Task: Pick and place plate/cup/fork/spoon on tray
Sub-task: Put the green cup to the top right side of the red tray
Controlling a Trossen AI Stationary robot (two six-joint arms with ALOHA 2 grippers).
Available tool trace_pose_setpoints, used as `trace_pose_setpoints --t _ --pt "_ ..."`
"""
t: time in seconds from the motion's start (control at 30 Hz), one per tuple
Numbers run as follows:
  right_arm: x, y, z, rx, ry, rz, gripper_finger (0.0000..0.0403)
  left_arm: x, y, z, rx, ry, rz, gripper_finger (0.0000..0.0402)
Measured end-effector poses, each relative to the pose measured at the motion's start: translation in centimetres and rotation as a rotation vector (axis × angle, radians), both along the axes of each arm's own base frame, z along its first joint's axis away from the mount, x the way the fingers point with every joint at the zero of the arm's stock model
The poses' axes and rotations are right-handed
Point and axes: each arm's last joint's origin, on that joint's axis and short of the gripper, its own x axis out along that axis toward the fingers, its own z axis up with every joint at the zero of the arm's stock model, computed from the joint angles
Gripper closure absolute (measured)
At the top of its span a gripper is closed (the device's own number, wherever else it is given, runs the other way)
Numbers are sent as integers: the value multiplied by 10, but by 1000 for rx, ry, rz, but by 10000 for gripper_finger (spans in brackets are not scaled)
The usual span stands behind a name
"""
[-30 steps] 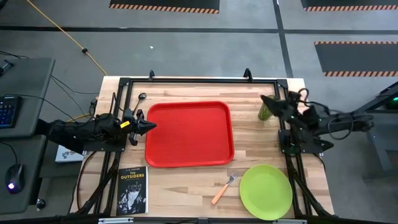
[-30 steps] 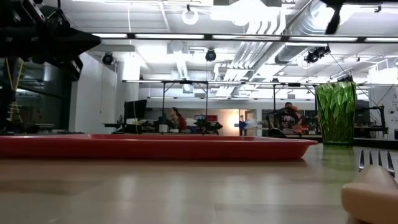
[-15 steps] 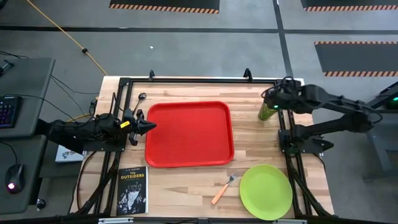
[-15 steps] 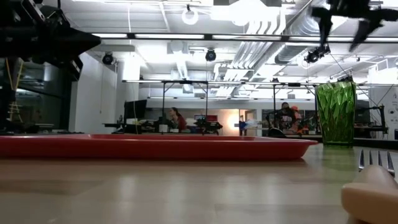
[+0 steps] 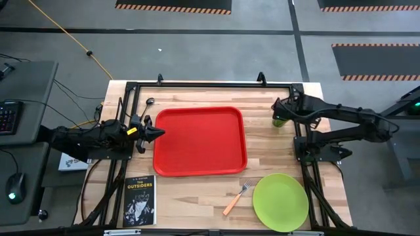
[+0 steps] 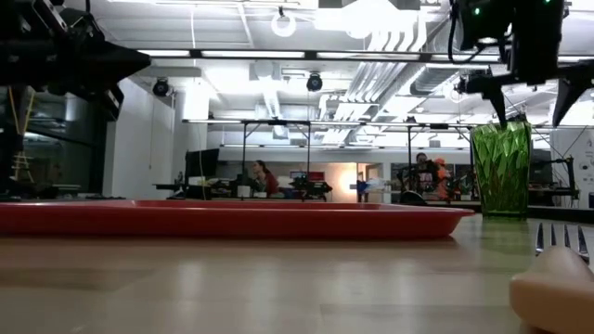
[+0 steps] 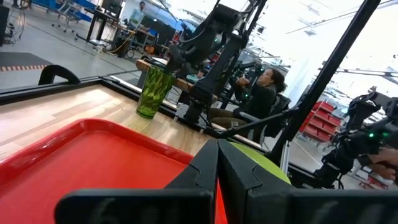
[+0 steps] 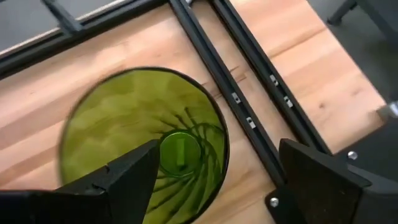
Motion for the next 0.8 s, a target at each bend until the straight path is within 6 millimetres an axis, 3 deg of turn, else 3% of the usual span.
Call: trace_pose_setpoints --t 0.37,0.8 --pt "2 -7 -43 20 -103 -101 80 0 0 0 -1 0 0 401" --pt "2 -7 -42 26 -117 -100 89 0 0 0 0 0 0 402"
